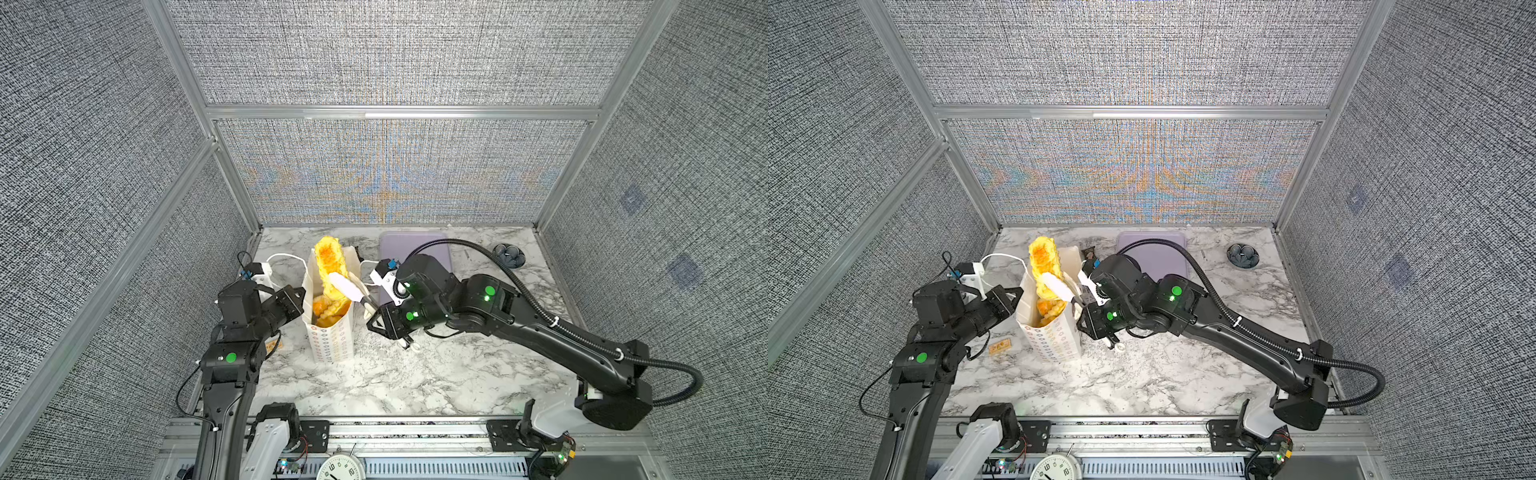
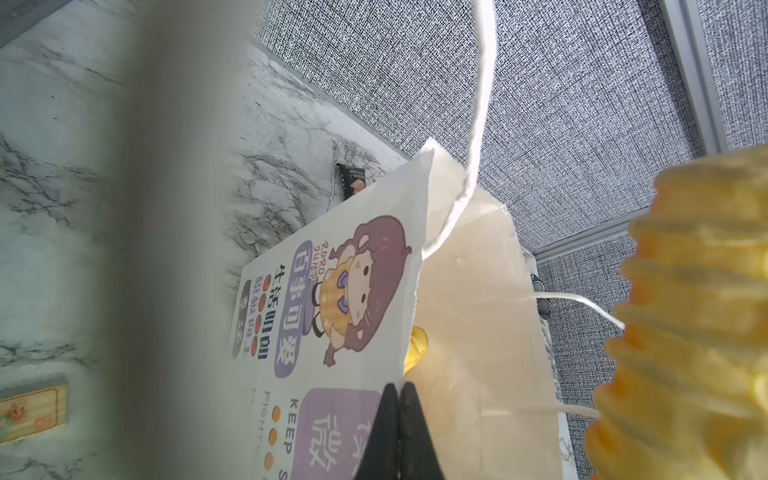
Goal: Place the fake bread into the paper bag
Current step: 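Lower the long bread into the bag held by the left gripper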
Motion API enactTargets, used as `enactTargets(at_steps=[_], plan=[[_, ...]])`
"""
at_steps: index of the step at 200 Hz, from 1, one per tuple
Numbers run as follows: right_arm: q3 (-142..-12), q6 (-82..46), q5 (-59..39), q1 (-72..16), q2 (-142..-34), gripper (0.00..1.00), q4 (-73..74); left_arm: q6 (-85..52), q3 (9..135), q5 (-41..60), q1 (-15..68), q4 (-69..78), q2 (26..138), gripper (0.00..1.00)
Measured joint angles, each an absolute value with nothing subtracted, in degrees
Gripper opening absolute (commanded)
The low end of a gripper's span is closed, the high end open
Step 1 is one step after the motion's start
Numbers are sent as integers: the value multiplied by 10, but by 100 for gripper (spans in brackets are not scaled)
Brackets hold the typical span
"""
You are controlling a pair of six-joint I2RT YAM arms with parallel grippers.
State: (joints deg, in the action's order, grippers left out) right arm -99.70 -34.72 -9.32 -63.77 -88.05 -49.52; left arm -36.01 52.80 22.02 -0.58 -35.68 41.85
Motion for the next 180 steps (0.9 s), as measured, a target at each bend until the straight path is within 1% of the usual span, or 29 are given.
enactTargets(at_steps=[44,113,180], plan=[[-997,-347,-86,-641,-888,36,-499,-360,528,220,-6,-357,420,0],[-1001,-347,-86,-644,-902,45,-499,-360,528,220,-6,-356,422,0],[-1005,-347,-86,-644,-903,46,-499,-361,528,220,-6,-356,422,0]])
